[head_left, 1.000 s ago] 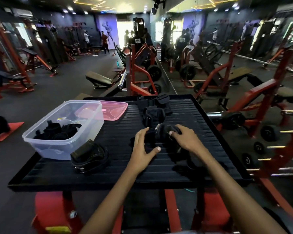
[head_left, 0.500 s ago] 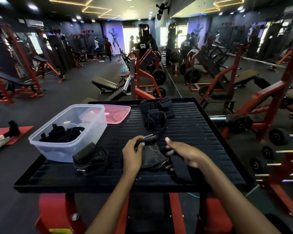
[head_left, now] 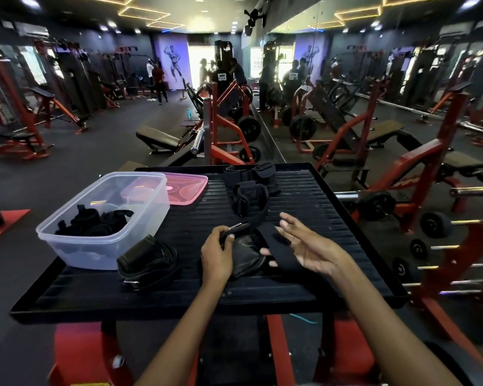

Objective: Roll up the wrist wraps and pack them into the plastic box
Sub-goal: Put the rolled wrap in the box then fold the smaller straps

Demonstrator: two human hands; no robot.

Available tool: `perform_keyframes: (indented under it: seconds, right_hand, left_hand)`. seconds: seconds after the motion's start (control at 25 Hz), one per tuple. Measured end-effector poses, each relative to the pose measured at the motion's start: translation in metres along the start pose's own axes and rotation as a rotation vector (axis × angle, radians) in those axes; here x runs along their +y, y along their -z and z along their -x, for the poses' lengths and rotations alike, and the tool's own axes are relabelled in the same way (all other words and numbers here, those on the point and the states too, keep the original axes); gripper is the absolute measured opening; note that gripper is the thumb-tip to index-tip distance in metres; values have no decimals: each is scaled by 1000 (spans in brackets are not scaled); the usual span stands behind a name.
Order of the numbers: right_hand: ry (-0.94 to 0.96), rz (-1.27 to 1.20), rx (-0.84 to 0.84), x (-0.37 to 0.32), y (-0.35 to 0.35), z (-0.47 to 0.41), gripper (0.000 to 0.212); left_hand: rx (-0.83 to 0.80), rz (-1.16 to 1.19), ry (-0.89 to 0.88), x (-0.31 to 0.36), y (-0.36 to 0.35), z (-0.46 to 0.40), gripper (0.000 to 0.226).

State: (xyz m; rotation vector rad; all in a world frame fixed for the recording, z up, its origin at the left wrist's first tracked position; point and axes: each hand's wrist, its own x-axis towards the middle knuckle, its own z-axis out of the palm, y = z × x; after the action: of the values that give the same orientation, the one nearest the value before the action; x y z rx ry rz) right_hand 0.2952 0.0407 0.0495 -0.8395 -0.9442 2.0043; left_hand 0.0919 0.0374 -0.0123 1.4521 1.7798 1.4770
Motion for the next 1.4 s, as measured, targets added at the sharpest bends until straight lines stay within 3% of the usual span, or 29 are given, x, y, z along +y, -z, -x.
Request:
perform_keyframes:
  seconds: [0.08,0.16,0.24,0.32,0.44,0.52,0.64,0.68,0.76,0.84,0.96,1.04,1.16,1.24,1.4]
  right_hand:
    - [-22,154,-39,1,-4,-1,57]
    - [22,230,29,-4,-13,-6,33]
    - [94,106,116,-12,-22,-11,10]
    - [106,-103,76,-18,-23,-16,25]
    - [106,-119,15,-18,-24,-32,59]
    - [149,139,165,-13,-27,-41,55]
    - [305,604,400,-7,-36,-47,16]
    - [372,738,435,-7,-39,-47,13]
    - [471,914,488,-10,-42,-50,40]
    - [488,965,538,-14,-47,-54,47]
    - [350,858,533,-20,-51,-55,13]
    - [313,755,471,-21,-50,-57,25]
    - [363,689,471,-24,-54,-51,5]
    - [347,691,452,-22,-52,-51,16]
    - [253,666,396,-15,-53,-54,10]
  left_hand:
    - [0,25,-7,2,0,0,13]
    - [-6,38,-7,4,1,1,14]
    - [-4,55,-4,6,1,2,16]
    - [5,88,-11,8,1,-2,15]
    - [23,90,-90,9,0,-15,24]
    - [17,63,-126,4,1,-24,29]
    - [21,48,-153,-7,4,-28,31]
    - [27,47,-156,-9,5,-27,29]
    - [15,78,-143,-9,6,-25,25]
    - [-1,137,-127,-7,6,-22,20]
    - [-14,195,-100,-8,5,-21,17]
    - [-9,209,-95,-10,4,-21,17]
    - [6,228,-105,-9,4,-20,18]
    - [4,249,-102,-8,4,-19,19]
    - [-10,267,-119,-6,4,-18,25]
